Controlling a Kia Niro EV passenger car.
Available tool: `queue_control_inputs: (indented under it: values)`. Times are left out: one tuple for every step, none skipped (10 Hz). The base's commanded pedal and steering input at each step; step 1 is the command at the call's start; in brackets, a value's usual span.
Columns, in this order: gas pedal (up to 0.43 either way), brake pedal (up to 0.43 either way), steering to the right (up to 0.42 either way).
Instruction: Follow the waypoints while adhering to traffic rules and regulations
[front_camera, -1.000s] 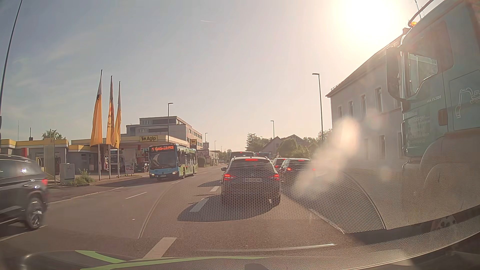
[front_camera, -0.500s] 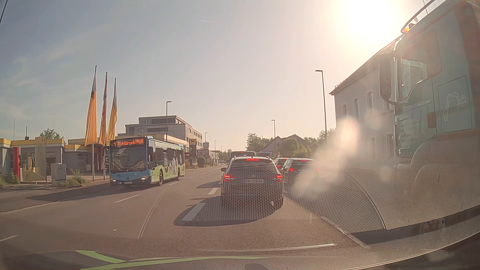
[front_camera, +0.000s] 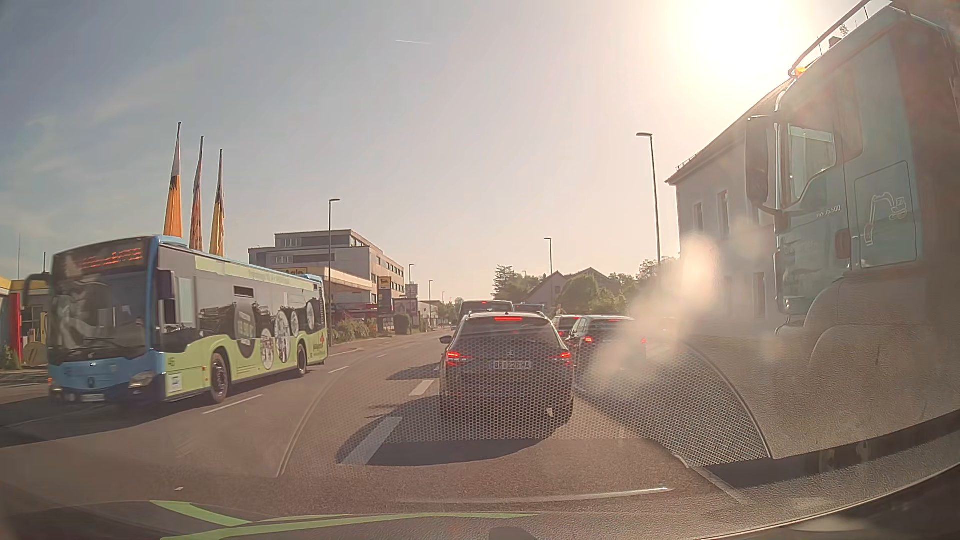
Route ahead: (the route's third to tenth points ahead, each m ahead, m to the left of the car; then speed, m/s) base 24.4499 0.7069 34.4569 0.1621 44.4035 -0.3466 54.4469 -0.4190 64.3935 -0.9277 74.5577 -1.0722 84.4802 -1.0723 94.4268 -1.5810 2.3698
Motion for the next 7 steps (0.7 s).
queue_control_inputs:
  values:
    - [0.000,0.171,-0.001]
    - [0.000,0.183,0.002]
    - [0.000,0.183,0.001]
    - [0.000,0.189,0.002]
    - [0.000,0.189,0.001]
    - [0.000,0.195,0.002]
    - [0.000,0.195,0.001]
